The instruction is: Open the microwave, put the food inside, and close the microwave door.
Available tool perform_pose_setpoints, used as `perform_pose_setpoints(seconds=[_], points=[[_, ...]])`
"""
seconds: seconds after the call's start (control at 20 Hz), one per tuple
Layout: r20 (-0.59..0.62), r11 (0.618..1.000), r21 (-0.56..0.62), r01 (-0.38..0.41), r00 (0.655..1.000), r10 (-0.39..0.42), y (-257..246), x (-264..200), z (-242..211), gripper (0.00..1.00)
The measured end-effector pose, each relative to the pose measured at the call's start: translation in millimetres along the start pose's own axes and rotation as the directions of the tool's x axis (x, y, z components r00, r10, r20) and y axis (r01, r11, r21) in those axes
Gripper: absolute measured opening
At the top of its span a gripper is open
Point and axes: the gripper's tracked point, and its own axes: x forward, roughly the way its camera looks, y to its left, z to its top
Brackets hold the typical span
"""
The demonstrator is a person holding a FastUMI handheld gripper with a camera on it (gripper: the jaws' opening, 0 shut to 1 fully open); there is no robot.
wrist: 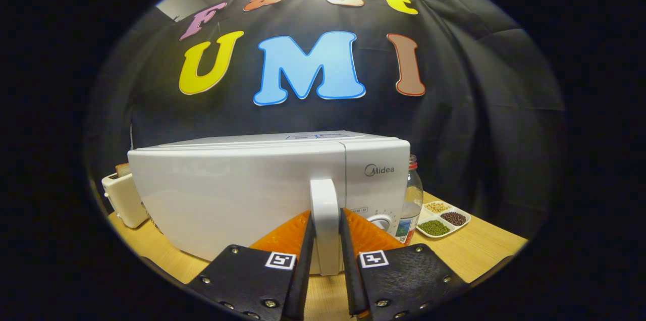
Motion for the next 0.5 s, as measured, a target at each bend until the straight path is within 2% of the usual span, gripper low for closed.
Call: perform_pose_setpoints(seconds=[0.05, 0.35, 0.4, 0.5], points=[[-0.013, 1.0, -0.008, 0.003, 1.0, -0.003, -0.3, 1.5, -2.7, 0.21], [-0.028, 1.0, -0.004, -0.008, 1.0, 0.008, -1.1, -7.0, -3.5, 0.21], [-0.029, 1.0, -0.003, -0.002, 1.0, 0.002, -0.3, -5.0, -3.7, 0.13], [-0.016, 1.0, -0.021, 0.013, 1.0, -0.013, -0.1, -5.5, -0.9, 0.13]])
